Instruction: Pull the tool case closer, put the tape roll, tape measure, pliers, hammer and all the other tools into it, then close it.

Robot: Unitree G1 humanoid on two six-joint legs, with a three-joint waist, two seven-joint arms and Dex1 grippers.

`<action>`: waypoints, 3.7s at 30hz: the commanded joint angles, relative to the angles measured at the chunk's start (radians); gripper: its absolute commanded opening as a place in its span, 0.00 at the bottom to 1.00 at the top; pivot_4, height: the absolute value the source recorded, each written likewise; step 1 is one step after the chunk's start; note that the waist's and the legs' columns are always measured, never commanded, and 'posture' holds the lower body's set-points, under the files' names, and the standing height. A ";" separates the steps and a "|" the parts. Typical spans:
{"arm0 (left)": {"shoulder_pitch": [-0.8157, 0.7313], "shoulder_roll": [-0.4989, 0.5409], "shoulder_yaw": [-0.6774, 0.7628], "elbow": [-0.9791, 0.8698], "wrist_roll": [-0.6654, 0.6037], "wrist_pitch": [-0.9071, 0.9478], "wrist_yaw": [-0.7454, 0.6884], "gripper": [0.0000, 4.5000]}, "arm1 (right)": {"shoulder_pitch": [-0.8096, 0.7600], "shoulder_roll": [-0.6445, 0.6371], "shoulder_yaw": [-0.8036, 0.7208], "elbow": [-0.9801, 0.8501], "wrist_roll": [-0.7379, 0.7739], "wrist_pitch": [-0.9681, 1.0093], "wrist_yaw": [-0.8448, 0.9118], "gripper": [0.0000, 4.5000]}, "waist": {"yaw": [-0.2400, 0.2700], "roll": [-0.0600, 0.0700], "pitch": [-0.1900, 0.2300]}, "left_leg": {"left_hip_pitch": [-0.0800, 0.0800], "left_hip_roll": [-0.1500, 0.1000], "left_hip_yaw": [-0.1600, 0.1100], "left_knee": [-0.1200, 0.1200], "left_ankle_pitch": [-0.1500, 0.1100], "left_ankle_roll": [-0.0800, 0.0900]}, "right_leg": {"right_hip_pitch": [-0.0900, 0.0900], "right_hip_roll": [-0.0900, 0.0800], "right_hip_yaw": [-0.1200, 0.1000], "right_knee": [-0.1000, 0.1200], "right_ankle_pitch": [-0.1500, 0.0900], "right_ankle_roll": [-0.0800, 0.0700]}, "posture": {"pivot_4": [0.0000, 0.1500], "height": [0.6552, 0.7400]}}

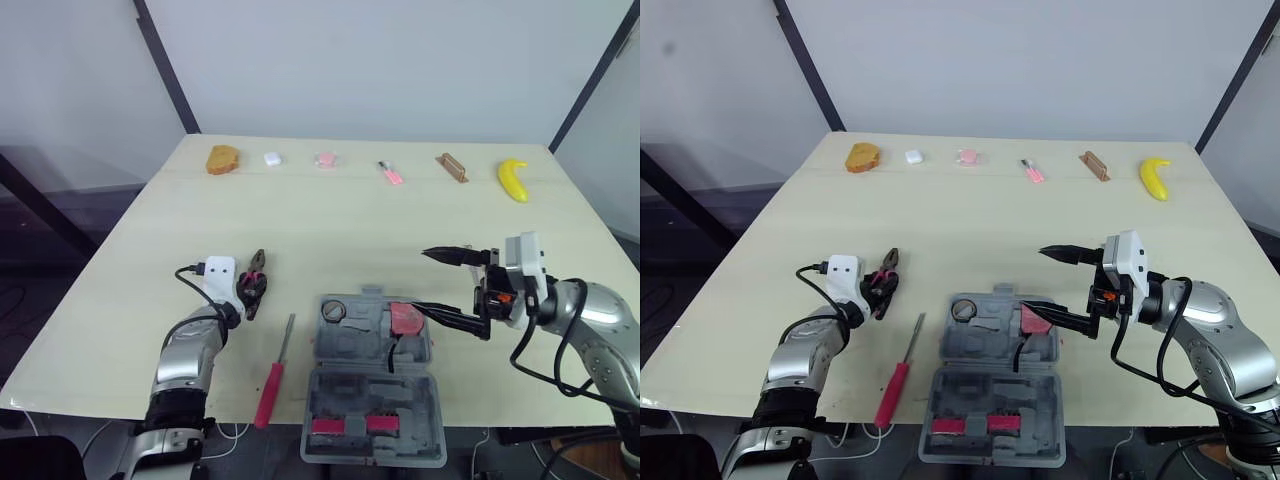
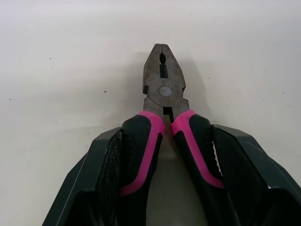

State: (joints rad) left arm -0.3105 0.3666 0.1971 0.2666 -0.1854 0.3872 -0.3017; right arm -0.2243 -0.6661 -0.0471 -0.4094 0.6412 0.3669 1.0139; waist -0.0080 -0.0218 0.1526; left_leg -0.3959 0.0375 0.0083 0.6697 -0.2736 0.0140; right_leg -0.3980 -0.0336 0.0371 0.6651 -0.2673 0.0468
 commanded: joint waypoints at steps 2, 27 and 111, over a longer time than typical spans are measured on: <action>0.035 0.031 0.000 -0.038 0.002 0.002 -0.027 0.55 | -0.009 -0.001 -0.011 -0.017 0.006 -0.004 0.000 1.00 | -0.004 0.000 0.000 | 0.000 0.000 0.000 0.000 0.000 0.000 | 0.000 0.000 0.000 0.000 0.000 0.000 | 1.00 1.00; -0.238 0.290 -0.363 -0.298 -0.090 0.111 -0.783 0.55 | -0.223 -0.085 0.207 0.002 -0.207 0.239 -0.111 1.00 | -0.002 0.001 0.002 | -0.003 -0.001 -0.001 0.000 0.000 0.000 | 0.000 0.002 -0.002 -0.001 0.000 0.000 | 1.00 1.00; 0.143 0.684 -0.084 -0.223 -0.398 -0.374 -1.312 0.97 | -0.446 -0.057 0.760 -0.082 -0.610 0.625 -0.066 0.23 | -0.004 0.004 0.004 | -0.019 0.000 0.000 0.015 0.000 0.000 | -0.018 0.004 -0.001 0.013 0.000 -0.001 | 1.00 1.00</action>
State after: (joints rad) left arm -0.1638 1.0354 0.0797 0.0669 -0.5575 0.0162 -1.5559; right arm -0.6507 -0.7263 0.6950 -0.4698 0.0502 0.9836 0.9500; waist -0.0121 -0.0177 0.1565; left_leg -0.4144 0.0377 0.0082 0.6849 -0.2736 0.0143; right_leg -0.4160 -0.0300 0.0362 0.6781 -0.2677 0.0463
